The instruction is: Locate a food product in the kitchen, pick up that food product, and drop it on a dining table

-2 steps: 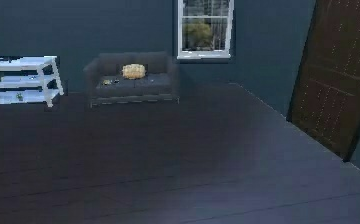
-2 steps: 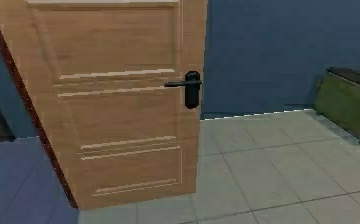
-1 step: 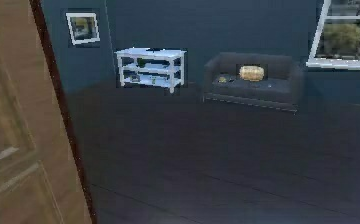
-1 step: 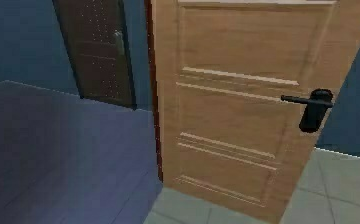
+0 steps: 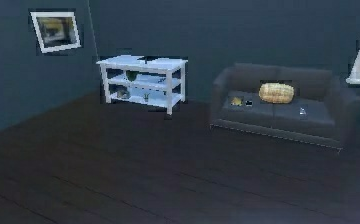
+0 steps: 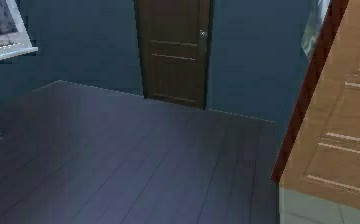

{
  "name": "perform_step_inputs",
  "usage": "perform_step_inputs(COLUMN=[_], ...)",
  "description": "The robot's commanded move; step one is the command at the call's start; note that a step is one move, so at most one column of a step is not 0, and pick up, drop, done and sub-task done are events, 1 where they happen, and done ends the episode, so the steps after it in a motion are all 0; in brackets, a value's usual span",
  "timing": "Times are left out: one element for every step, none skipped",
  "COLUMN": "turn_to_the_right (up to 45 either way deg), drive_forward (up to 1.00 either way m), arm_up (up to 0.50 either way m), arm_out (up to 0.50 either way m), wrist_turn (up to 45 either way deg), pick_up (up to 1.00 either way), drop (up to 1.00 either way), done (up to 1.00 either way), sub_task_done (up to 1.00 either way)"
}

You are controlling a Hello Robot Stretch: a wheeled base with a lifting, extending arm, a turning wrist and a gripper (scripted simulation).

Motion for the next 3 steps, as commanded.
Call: perform_step_inputs(turn_to_the_right=[-9.0,-3.0,0.0], drive_forward=[0.0,0.0,0.1], arm_up=[0.0,0.0,0.0], arm_out=[0.0,0.0,0.0], wrist_turn=[0.0,0.0,0.0], pick_up=[0.0,0.0,0.0], drop=[0.0,0.0,0.0], done=[0.0,0.0,0.0], sub_task_done=[0.0,0.0,0.0])
